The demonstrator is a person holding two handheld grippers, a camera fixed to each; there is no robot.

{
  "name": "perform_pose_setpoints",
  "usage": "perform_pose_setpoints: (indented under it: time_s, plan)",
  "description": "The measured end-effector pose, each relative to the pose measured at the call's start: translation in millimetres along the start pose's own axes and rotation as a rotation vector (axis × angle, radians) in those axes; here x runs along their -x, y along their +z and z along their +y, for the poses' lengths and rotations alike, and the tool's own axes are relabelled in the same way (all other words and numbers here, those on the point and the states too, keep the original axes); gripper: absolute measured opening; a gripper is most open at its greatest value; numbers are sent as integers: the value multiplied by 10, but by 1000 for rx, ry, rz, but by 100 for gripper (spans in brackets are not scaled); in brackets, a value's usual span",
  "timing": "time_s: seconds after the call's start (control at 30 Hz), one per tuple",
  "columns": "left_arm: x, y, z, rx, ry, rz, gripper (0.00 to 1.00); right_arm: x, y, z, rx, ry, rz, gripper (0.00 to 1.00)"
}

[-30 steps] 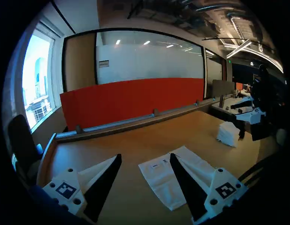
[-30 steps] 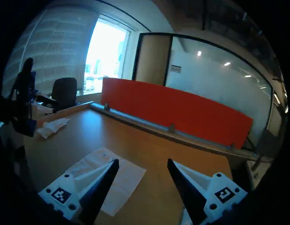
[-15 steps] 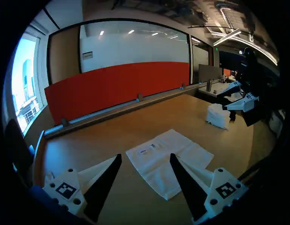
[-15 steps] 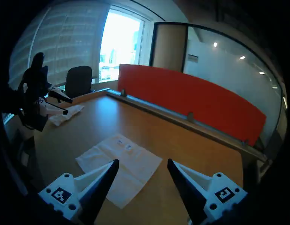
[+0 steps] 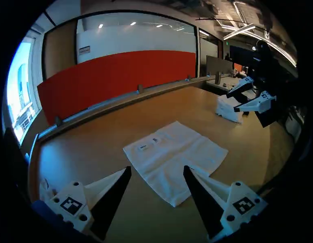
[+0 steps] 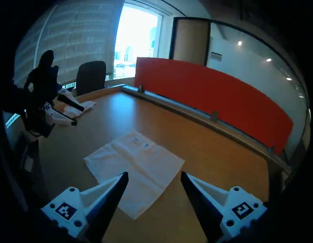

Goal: Fold towel

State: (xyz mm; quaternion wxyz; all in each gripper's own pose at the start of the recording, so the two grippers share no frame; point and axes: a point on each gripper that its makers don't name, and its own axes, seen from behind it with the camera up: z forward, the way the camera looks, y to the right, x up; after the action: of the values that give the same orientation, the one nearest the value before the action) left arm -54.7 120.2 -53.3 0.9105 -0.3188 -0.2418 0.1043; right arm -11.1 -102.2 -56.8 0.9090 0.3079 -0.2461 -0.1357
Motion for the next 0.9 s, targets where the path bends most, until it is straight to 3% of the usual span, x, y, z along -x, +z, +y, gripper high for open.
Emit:
perform_pose_setpoints:
  time_s: [0.9]
  plan:
    - [993,581,342,90,47,-185,96,1078,547,-369,-89,-14,-145,100]
